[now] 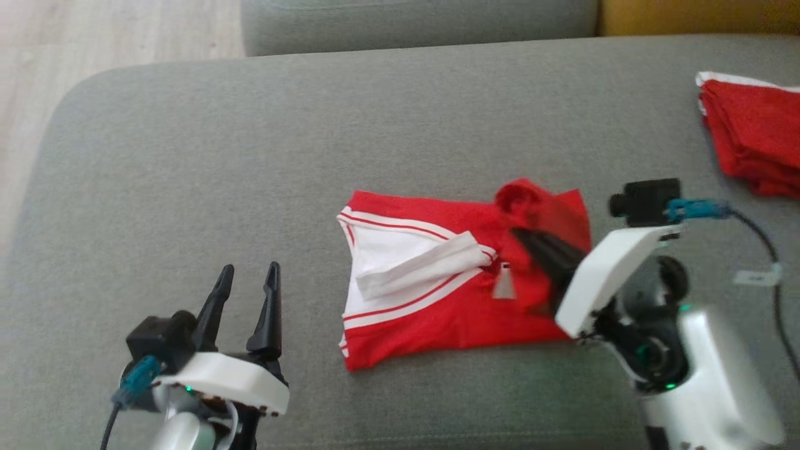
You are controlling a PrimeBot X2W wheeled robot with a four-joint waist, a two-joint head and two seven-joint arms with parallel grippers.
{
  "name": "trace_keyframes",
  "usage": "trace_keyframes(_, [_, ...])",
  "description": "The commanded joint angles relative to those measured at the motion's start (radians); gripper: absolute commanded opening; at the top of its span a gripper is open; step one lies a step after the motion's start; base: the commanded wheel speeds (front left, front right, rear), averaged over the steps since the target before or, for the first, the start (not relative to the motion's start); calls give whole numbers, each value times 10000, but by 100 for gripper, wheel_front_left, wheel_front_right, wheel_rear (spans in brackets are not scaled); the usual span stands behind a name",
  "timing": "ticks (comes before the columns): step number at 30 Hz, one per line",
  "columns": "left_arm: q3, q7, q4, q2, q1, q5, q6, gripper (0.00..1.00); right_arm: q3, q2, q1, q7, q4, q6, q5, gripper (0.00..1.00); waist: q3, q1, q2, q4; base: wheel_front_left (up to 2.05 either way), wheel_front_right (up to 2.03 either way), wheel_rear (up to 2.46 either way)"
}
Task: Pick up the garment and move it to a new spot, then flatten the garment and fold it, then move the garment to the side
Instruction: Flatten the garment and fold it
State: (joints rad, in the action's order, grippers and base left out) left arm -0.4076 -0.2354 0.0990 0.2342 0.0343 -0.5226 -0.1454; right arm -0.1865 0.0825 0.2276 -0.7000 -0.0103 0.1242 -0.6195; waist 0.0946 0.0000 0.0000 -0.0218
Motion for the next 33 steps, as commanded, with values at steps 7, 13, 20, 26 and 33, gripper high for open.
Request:
trace_keyframes(7, [237, -112, -181, -39, 570, -74, 97, 100, -1175, -312, 905, 1039, -722, 65, -717, 0, -152, 0, 0, 665, 0, 0, 0])
trace_keyframes(13, [94, -121, -44, -136, 680, -76, 187, 100, -2359, -320, 1597, 2241, -2186, 65, -1986, 0, -139, 0, 0, 1186, 0, 0, 0])
trace_keyframes(20, [-45, -137, 106, -222, 727, -76, 248, 100, -3315, -321, 2462, 3555, -4229, 65, -2667, 0, -168, 0, 0, 1651, 0, 0, 0])
trace_keyframes(26, [-101, -153, 173, -244, 693, -83, 260, 100, -4110, -322, 3110, 4547, -5609, 65, -3403, 100, -227, 0, 0, 1795, 0, 0, 0])
trace_keyframes(33, [-128, -162, 153, -214, 567, -89, 201, 100, -4782, -322, 3694, 5519, -6120, 65, -4288, 100, -306, 0, 0, 1569, 0, 0, 0])
